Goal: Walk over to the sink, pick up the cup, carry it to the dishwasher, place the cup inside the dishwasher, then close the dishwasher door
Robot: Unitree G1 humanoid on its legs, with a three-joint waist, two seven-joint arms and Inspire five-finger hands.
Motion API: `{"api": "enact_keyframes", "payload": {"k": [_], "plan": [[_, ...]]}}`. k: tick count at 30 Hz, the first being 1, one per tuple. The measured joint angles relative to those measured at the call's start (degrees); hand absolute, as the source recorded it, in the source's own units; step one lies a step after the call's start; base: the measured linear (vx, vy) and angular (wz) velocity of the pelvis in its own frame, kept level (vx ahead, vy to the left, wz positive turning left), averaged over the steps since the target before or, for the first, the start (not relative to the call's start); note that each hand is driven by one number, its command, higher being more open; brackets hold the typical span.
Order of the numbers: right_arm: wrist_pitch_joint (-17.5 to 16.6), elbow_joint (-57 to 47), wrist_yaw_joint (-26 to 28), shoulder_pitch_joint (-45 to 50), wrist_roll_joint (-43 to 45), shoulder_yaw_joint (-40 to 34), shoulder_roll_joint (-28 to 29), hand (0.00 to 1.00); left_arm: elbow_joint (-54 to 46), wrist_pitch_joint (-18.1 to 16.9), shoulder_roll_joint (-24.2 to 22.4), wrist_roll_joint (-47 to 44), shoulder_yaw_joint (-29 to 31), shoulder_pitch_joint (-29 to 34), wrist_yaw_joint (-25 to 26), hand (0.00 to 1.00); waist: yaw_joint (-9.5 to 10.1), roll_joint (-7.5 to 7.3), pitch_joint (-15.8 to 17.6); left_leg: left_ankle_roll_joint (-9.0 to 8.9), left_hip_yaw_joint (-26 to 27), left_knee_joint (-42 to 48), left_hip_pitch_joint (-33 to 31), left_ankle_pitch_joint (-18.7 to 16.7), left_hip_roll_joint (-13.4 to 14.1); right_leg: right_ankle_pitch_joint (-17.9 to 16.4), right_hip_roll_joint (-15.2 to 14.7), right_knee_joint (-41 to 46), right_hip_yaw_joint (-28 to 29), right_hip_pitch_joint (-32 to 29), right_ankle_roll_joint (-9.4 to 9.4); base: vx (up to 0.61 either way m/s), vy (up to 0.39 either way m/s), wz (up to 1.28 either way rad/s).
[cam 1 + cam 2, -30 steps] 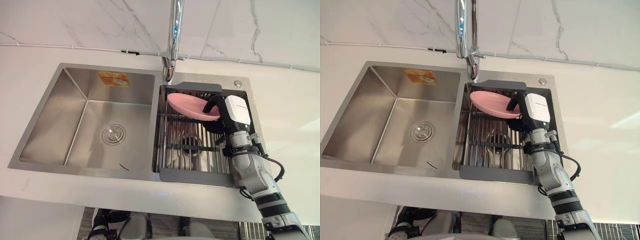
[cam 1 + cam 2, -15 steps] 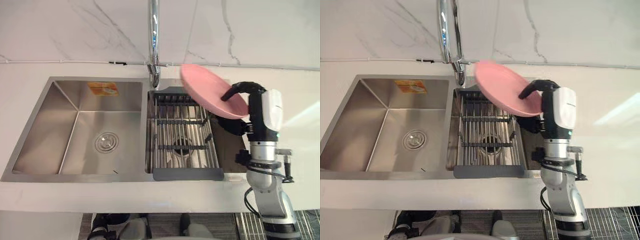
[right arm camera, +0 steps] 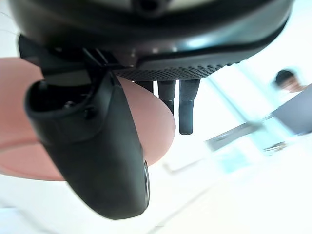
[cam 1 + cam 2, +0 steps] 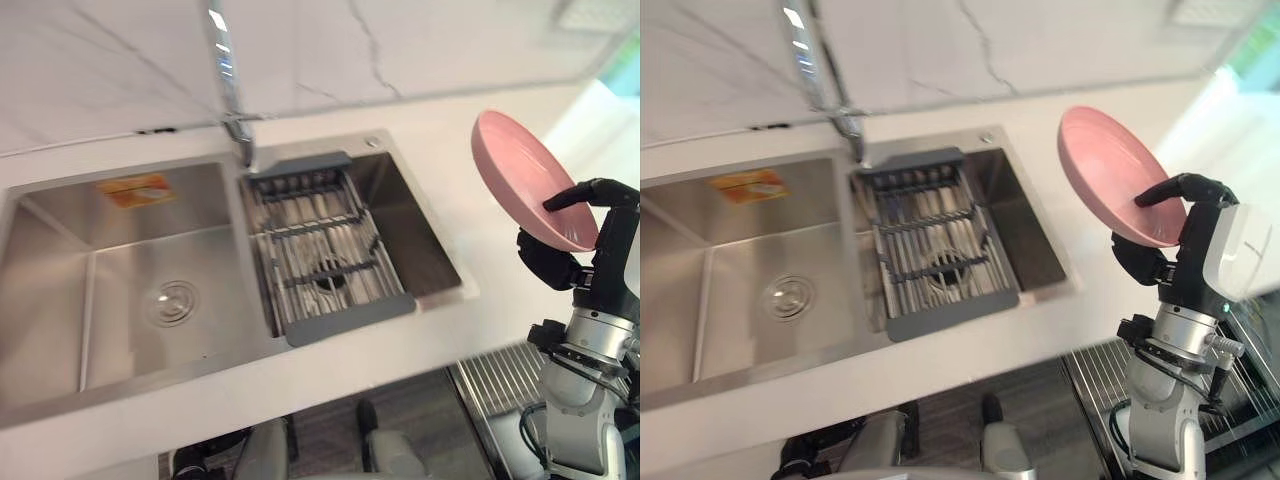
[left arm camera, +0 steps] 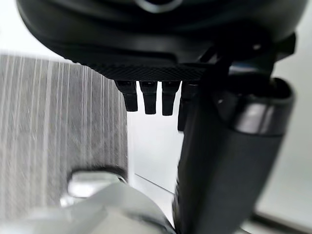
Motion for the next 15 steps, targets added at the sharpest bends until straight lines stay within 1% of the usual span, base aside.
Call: {"api": "enact_keyframes", "payload": {"k": [1,2,3,4,5,6,7,8,9,10,11,12,13,15], "plan": [[0.38,1.26,-0.03,0.01,-0.46,0.0,0.01,0.3,0.1,-0.02,-0.43,-0.11,0.72,0.36,0.04,0.9,0.09,0.27,0.09,0.96,1.62,-0.93,0.42,0.39,1.1,-0.11,-0.34,0.42,-1.94,-0.42,-0.02,-0.21,0.061,-1.58],[1.19,3.36,-0.01,0.14,-0.71,0.0,0.19,0.3,0.51,-0.04,-0.9,-0.66,1.97,0.82,0.19,0.9,0.34,0.64,0.35,2.61,5.62,-1.61,1.27,1.52,2.98,0.11,-0.99,7.09,-8.13,-3.21,0.67,-0.2,-0.015,-1.44],[2.02,4.9,-0.01,1.03,-0.73,-0.31,0.42,0.3,1.58,0.08,-1.23,-1.04,2.74,0.96,0.25,0.9,0.23,0.77,0.43,2.61,8.23,-1.73,2.51,1.51,3.73,-0.44,-2.26,15.07,-12.59,-4.45,-0.06,-0.18,-0.036,-1.29],[2.29,5.48,-0.01,1.79,-0.72,-0.68,0.46,0.3,1.87,0.32,-1.19,-1.03,2.7,1.1,0.23,0.9,0.14,0.82,0.43,2.47,9.14,-1.75,3.08,1.42,3.83,-0.93,-2.66,18.13,-14.03,-4.19,-0.26,-0.16,-0.066,-0.94],[2.52,6.92,0.0,2.8,-0.71,-1.51,0.41,0.3,2.35,0.55,-0.92,0.52,1.18,1.81,0.25,0.9,-0.08,0.81,0.4,1.98,10.63,-1.58,3.98,1.14,3.9,-4.02,-3.55,22.04,-16.33,-2.91,0.26,-0.1,-0.056,-0.64],[2.54,7.71,-0.02,2.98,-0.7,-2.04,0.41,0.3,2.34,0.47,-0.82,1.38,0.23,2.3,0.18,0.9,-0.12,0.75,0.35,1.51,11.34,-1.37,4.12,0.98,3.93,-5.9,-3.98,22.59,-17.18,-2.35,0.4,-0.13,-0.124,-0.75],[2.87,8.98,0.01,3.55,-0.63,-3.31,0.19,0.3,1.72,0.35,-0.66,1.78,0.19,2.8,0.11,0.9,-0.24,0.34,0.07,0.35,11.66,0.04,3.42,0.79,3.51,-9.16,-4.49,19.93,-17.57,-1.76,3.54,-0.07,-0.098,-0.59],[3.35,11.14,0.18,3.71,-0.61,-4.41,-0.32,0.3,1.74,0.53,-1.02,2.07,-0.1,2.74,0.02,0.9,-0.29,1.38,-0.11,-0.43,9.96,1.35,2.29,0.87,4.0,-9.03,-3.13,18.56,-17.65,-2.15,3.26,-0.05,-0.14,-0.74],[4.65,13.43,0.7,4.46,-0.17,-5.33,-0.45,0.3,1.17,0.39,-1.69,2.59,-1.6,3.22,-0.07,0.9,0.11,3.1,-1.03,-0.59,7.57,0.48,2.66,0.83,4.66,-8.07,-1.0,15.61,-17.4,-1.66,3.01,0.06,-0.095,-0.68],[5.04,14.74,0.82,4.83,0.02,-5.32,-0.07,0.3,1.08,0.32,-1.7,2.73,-2.02,3.35,0.19,0.9,-0.01,3.26,-1.13,-1.49,7.13,-1.07,3.14,1.15,4.91,-6.32,-0.16,13.53,-17.29,-1.07,2.53,0.09,-0.112,-0.74],[5.17,15.38,0.87,5.45,0.91,-5.31,0.05,0.3,1.1,0.34,-1.31,3.1,-2.19,3.53,0.12,0.9,-0.04,3.32,-1.16,-1.98,6.97,-1.92,3.16,1.57,5.03,-4.27,0.59,12.07,-16.91,-1.26,2.0,0.08,-0.085,-0.6],[5.26,16.52,0.92,5.97,2.28,-5.56,0.04,0.3,1.46,0.7,-1.17,2.33,-1.85,3.71,0.24,0.9,-0.38,3.57,-1.13,-2.33,7.04,-2.57,2.76,1.9,5.3,-2.5,1.65,10.27,-16.46,-1.5,2.19,0.06,-0.086,-0.45],[5.52,17.72,0.99,6.3,3.45,-6.58,0.03,0.3,1.44,0.7,-1.03,2.32,-1.84,3.68,0.24,0.9,-0.34,3.92,-0.93,-1.85,7.04,-3.37,2.53,2.81,5.43,-0.91,2.26,8.6,-16.34,-1.48,1.63,0.07,-0.054,-0.24],[5.82,19.48,1.19,5.64,5.17,-7.72,-0.36,0.3,1.24,0.5,-1.01,2.3,-1.85,3.15,0.24,0.9,-0.26,4.3,-0.15,-1.71,6.97,-4.86,2.28,4.01,5.13,0.29,2.4,7.16,-16.49,-1.45,1.72,0.09,-0.038,0.01]]}}
